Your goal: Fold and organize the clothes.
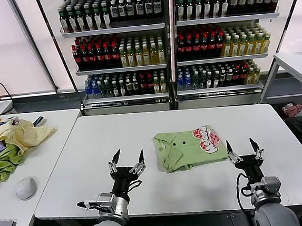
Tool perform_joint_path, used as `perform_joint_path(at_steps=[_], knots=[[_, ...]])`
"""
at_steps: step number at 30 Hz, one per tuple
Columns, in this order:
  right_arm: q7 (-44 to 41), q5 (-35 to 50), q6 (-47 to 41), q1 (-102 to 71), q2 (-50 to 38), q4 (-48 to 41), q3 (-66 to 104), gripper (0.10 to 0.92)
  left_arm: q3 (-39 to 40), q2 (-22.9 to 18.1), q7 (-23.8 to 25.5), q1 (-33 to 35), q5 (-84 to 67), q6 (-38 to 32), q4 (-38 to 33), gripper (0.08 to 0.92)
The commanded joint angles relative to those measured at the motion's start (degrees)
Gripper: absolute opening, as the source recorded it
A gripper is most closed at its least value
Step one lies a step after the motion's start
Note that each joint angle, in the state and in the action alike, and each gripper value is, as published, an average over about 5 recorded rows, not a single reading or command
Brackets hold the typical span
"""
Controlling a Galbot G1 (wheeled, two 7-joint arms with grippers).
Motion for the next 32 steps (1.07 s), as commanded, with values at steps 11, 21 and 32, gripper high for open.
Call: perform_joint_path(at_steps=[11, 21, 32], knots=[[0.0, -3.8, 4.7, -9.7, 2.1, 8.5, 0.2, 0.823, -0.4, -0.6, 0.5, 5.3, 2.6, 0.3, -4.0, 0.823], [0.7, -5.1, 4.7, -8.9, 2.1, 8.2, -0.2, 0.823, -0.6, -0.7, 0.5, 5.7, 3.1, 0.3, -4.2, 0.823], [1.3, -5.1, 4.9, -7.8, 2.6, 7.9, -0.3, 0.823, -0.8, -0.1, 0.6, 4.9, 3.0, 0.5, -4.0, 0.823]])
